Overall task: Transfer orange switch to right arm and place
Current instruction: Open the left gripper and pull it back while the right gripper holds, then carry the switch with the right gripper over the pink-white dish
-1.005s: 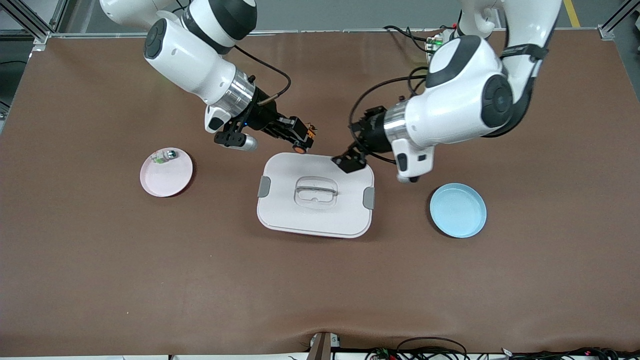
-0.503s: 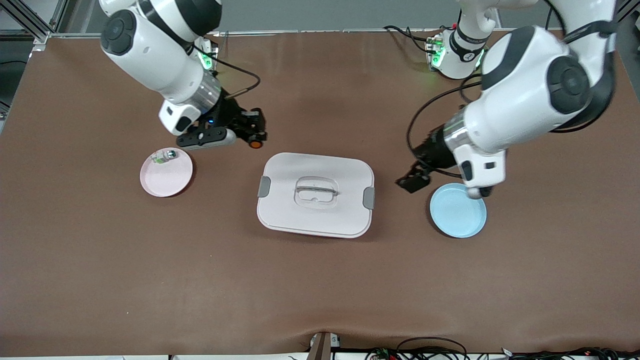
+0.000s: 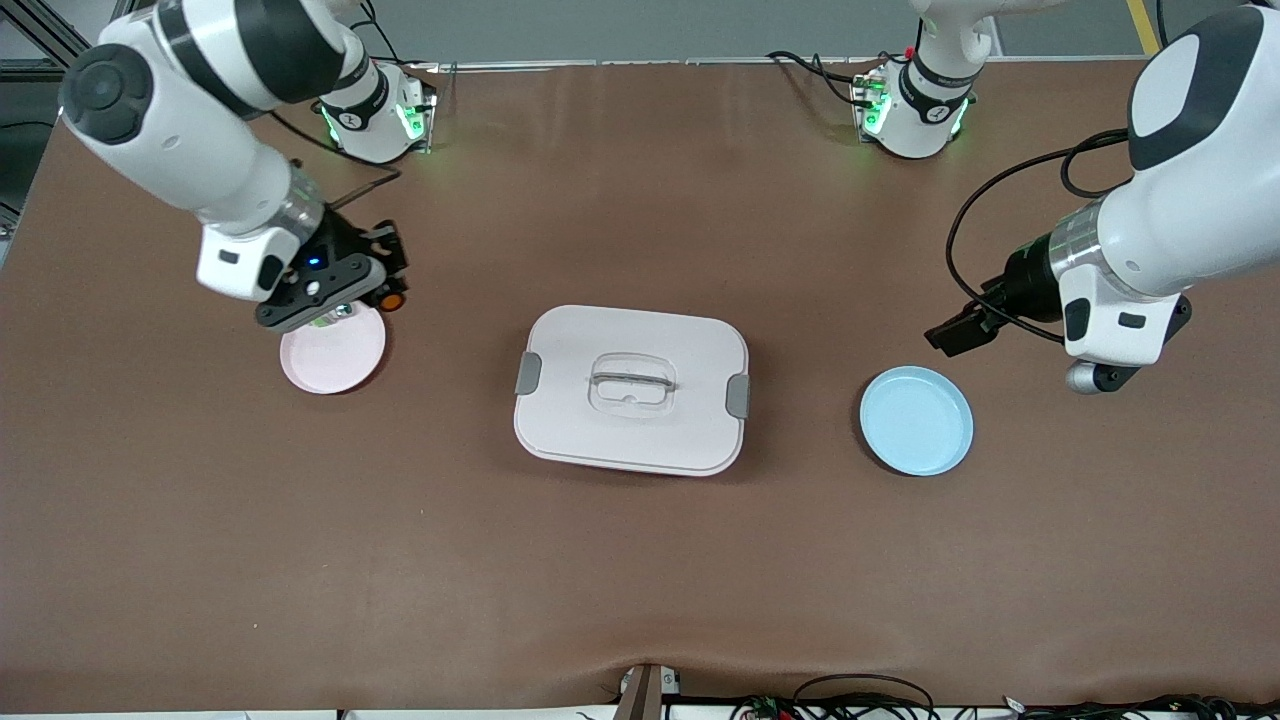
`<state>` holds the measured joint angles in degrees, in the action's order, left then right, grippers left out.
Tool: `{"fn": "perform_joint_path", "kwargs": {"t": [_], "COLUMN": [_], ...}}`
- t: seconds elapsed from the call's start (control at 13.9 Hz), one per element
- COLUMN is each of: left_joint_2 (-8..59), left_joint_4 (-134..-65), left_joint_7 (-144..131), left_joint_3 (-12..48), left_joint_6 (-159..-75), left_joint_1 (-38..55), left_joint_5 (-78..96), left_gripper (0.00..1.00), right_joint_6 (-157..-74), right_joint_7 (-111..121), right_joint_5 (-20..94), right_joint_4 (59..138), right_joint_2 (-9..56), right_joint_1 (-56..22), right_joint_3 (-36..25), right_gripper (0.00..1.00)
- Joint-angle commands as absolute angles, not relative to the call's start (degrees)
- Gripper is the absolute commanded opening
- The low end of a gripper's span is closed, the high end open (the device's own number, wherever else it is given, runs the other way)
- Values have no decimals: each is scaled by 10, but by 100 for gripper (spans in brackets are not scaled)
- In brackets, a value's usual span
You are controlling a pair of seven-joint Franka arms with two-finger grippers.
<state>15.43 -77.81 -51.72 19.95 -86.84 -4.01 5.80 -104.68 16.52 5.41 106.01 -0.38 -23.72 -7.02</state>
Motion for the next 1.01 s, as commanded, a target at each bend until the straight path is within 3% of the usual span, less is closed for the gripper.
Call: {"fn": "perform_joint_path", "kwargs": {"t": [0.0,0.29,0.5,0.93], "left_joint_2": [139,102,83,11], "left_joint_4": [-780,-784,-788,-874], "left_joint_7": [-483,-349,-228,-56], "left_joint_3": [176,165,36,18], "left_joint_6": [-853,-844,-844,-843], "left_joint_1": [-53,-73,3,-12], "left_joint_5": [45,43,47,31], "left_gripper": [100,100,100,100], "right_joint_6": [-1037,-1048,-1093,-1228], "right_joint_7": [283,400,467,602], "right_joint_5": [6,-21,-72,-74], "right_joint_4": [1073,1097,1127,1221], "right_joint_2": [-15,-11,-11,-7], "right_joint_1": [-200,-140,-128,-88], "right_joint_3": [-62,-62,-62,-61], "right_gripper": [0,0,0,0]}}
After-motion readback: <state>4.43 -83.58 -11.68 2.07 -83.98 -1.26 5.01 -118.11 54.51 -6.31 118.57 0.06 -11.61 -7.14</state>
